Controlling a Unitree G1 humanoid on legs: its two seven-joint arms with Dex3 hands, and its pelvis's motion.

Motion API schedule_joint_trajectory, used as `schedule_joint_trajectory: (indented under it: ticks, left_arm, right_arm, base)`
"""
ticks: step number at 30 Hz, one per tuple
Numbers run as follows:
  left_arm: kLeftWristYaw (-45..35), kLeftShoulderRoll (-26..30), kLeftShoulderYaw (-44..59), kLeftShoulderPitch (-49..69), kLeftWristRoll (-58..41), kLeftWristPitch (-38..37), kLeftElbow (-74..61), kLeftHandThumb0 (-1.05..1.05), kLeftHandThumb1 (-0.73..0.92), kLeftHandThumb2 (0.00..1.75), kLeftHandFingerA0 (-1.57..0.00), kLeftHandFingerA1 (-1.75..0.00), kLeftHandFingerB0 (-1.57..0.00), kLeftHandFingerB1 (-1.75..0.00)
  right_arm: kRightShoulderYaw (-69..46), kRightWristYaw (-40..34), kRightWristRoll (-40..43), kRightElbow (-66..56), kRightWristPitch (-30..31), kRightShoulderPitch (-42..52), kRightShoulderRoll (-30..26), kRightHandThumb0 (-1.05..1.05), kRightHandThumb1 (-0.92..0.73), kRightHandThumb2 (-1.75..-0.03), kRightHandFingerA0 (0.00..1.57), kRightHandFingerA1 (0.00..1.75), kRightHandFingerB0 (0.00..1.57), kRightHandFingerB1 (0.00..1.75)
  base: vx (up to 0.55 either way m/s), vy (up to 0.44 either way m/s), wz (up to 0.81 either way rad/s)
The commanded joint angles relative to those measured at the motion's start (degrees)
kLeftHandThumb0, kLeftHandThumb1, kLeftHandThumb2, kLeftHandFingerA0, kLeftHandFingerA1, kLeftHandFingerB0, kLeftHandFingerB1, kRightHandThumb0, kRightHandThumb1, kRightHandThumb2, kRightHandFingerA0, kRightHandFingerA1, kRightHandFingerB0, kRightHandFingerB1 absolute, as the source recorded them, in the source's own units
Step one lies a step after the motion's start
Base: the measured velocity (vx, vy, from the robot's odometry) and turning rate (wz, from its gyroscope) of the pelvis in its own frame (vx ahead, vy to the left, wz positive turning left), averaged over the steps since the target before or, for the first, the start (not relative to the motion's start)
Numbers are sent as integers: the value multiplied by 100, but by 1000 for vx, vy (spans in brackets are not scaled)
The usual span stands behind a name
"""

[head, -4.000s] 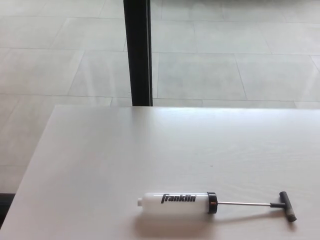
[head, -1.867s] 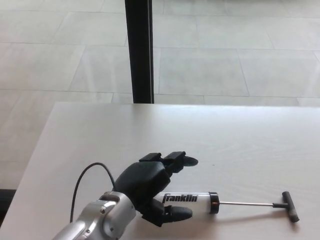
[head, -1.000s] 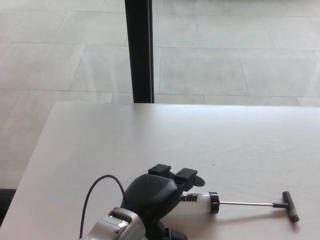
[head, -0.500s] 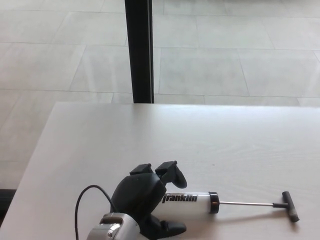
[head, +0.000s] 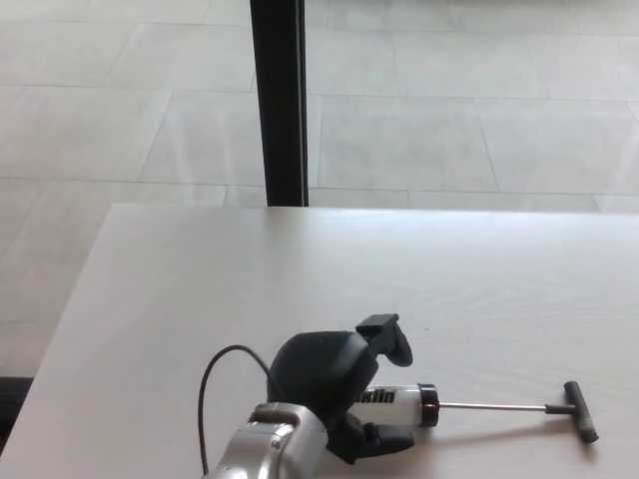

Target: The robot uses its left hand to lift the air pump kept on the middle of the desk and use the right hand to compress the handle

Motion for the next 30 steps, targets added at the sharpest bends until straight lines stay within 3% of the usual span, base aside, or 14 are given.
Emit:
schedule_joint_trajectory:
  ticks: [1, 2, 3, 8, 9, 10, 15, 21, 24, 25, 27, 28, 29, 30]
  left_arm:
    - [-1273, 59, -1235, -1098, 1436, 1123, 1007, -89, 20, 102, -92, -138, -7, -89]
    - [-1167, 98, -1380, -1131, 1494, 1065, 1140, -105, 62, 68, -66, -175, -14, -164]
    - [-1251, 136, -1488, -1167, 1559, 1108, 1144, -105, 50, 114, -87, -148, -37, -115]
    - [-1326, 201, -1511, -1164, 1329, 1426, 1179, -105, 45, 116, -90, -151, -36, -115]
    - [-1351, 303, -1518, -1113, 1352, 1461, 1051, -105, 59, 66, -62, -175, -8, -154]
    - [-1359, 367, -1489, -1129, 1338, 1507, 1007, -104, 37, 112, -100, -157, -24, -108]
    - [-1468, 635, -1385, -1031, 1362, 1725, 723, -105, 39, 119, -89, -153, -36, -120]
    - [-1600, 854, -1132, -840, 1316, 2043, 374, -105, 25, 115, -112, -168, -36, -123]
    - [-1248, 1027, -738, -487, 1271, 2369, 87, -88, 25, 111, -97, -146, -43, -116]
    - [-1184, 1065, -620, -412, 1252, 2394, 13, -92, 10, 106, -119, -155, -37, -111]
    - [-1146, 1035, -461, -330, 1213, 2400, -60, -92, 10, 106, -119, -155, -37, -111]
    - [-1130, 1079, -384, -284, 1209, 2403, -116, -86, 19, 105, -89, -174, -39, -144]
    - [-708, 1104, -137, -141, 1044, 2201, -117, -83, 10, 115, -134, -162, -68, -134]
    - [-406, 1070, 67, -47, 903, 2061, -79, -69, 15, 122, -148, -169, -74, -125]
  right_arm:
    - [77, -214, 44, -307, 42, -23, -2, -42, -64, -59, 67, 76, 44, 36]
    - [67, -199, 55, -291, 22, -19, -9, -42, -63, -59, 68, 86, 45, 35]
    - [76, -211, 24, -208, -28, -40, -46, -40, -65, -59, 67, 79, 45, 36]
    - [130, -359, -32, -231, -66, -59, -42, -38, -66, -60, 65, 80, 46, 36]
    - [177, -403, -115, -170, -151, -52, -73, -37, -66, -59, 66, 88, 46, 36]
    - [207, -452, -153, -68, -196, -109, -98, -35, -67, -59, 68, 89, 46, 36]
    - [285, -467, -208, 92, -402, -105, -94, -34, -68, -61, 69, 107, 45, 36]
    - [414, -576, -281, 620, -643, -211, -202, -32, -69, -60, 70, 92, 47, 36]
    - [407, -575, -242, 786, -730, -272, -216, -33, -67, -60, 77, 116, 47, 36]
    - [412, -575, -246, 815, -742, -281, -221, -33, -68, -60, 80, 118, 47, 36]
    - [422, -599, -257, 853, -776, -280, -238, -33, -68, -60, 80, 118, 47, 36]
    - [374, -506, -181, 907, -823, -300, -239, -32, -68, -61, 81, 116, 46, 36]
    - [361, -573, -183, 1001, -889, -339, -244, -28, -70, -60, 76, 80, 49, 36]
    - [348, -603, -175, 1079, -927, -391, -254, -28, -68, -60, 73, 71, 50, 36]
  base:
    - [0, 0, 0]
    - [0, 0, 0]
    - [0, 0, 0]
    - [0, 0, 0]
    - [0, 0, 0]
    - [0, 0, 0]
    - [0, 0, 0]
    - [0, 0, 0]
    - [0, 0, 0]
    - [0, 0, 0]
    - [0, 0, 0]
    - [0, 0, 0]
    - [0, 0, 0]
    - [0, 0, 0]
